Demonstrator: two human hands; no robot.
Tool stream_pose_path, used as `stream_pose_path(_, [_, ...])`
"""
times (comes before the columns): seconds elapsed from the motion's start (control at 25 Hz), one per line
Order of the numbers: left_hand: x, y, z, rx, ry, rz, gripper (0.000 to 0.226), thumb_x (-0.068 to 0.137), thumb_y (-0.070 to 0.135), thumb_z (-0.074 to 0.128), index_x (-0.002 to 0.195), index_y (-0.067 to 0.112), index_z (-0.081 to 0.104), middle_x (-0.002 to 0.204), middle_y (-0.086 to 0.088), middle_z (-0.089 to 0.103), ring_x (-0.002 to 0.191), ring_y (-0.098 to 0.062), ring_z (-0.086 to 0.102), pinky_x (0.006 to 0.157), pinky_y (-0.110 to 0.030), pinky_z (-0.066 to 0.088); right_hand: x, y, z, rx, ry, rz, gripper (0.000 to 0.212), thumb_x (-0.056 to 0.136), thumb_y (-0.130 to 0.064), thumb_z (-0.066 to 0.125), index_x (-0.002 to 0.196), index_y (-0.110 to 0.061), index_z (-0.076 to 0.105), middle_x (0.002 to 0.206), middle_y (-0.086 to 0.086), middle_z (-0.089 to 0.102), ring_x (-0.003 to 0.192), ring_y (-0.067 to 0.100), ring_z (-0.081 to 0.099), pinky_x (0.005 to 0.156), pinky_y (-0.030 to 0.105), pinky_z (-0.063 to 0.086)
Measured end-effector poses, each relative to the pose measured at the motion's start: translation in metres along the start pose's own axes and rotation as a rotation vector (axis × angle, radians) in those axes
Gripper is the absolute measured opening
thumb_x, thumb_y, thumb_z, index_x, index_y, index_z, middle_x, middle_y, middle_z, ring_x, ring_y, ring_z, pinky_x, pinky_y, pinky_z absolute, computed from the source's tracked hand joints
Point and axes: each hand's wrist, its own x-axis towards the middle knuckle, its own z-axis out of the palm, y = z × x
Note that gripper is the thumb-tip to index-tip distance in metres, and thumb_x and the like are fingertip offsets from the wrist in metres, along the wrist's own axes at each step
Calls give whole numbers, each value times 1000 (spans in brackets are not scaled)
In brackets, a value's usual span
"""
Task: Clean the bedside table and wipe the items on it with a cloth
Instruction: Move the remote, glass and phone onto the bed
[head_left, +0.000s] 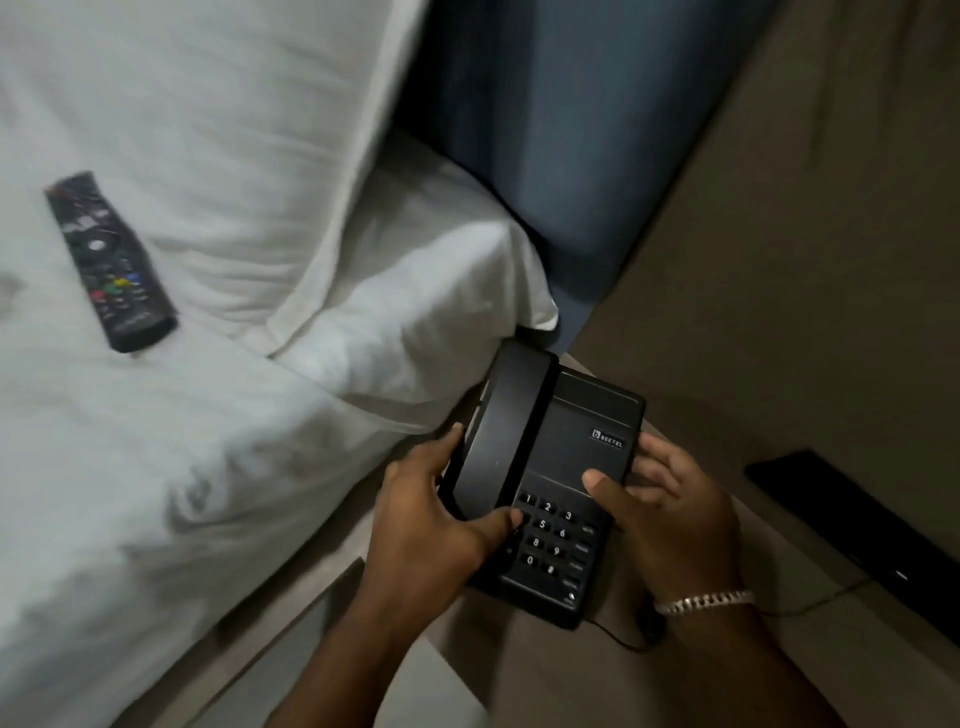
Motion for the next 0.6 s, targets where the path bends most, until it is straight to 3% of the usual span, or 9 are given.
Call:
stream_pose_path(0.08, [-17,4,-52,-70,63,-7,87,47,36,88,128,42,55,115,8,65,107,-13,63,94,-39,53,-29,-37,24,25,-49,-30,63,62,-10,86,118,-21,61,102,6,73,79,21,71,67,32,56])
stream_pose_path(0.2, [-41,11,-139,-84,189,4,86,44,40,86,126,38,59,109,18,66,104,-9,63,90,-39,54,-72,-86,73,112,-215,-35,67,57,-2,86,115,-22,62,92,9,74,69,23,72,67,34,56])
stream_pose_path(0.36, [-62,10,-254,-2,273,-19,86,40,45,83,123,38,61,102,20,66,96,-1,61,84,-29,53,-123,-128,158,189,-413,6,69,58,6,82,120,-13,59,83,14,70,52,6,64,45,20,52])
stream_pose_path(0.48, [-57,-9,-337,78,263,-67,86,38,44,82,121,40,60,100,15,65,90,-1,63,74,-11,46,-154,-131,230,195,-481,71,72,57,1,84,122,-11,58,92,19,71,66,18,69,50,28,58])
stream_pose_path(0.6, [-32,-33,-403,107,180,-83,85,41,39,85,123,35,63,95,11,69,84,0,67,77,-17,52,-177,-124,294,237,-444,156,72,57,-3,87,121,-15,56,99,21,70,81,29,70,50,27,57])
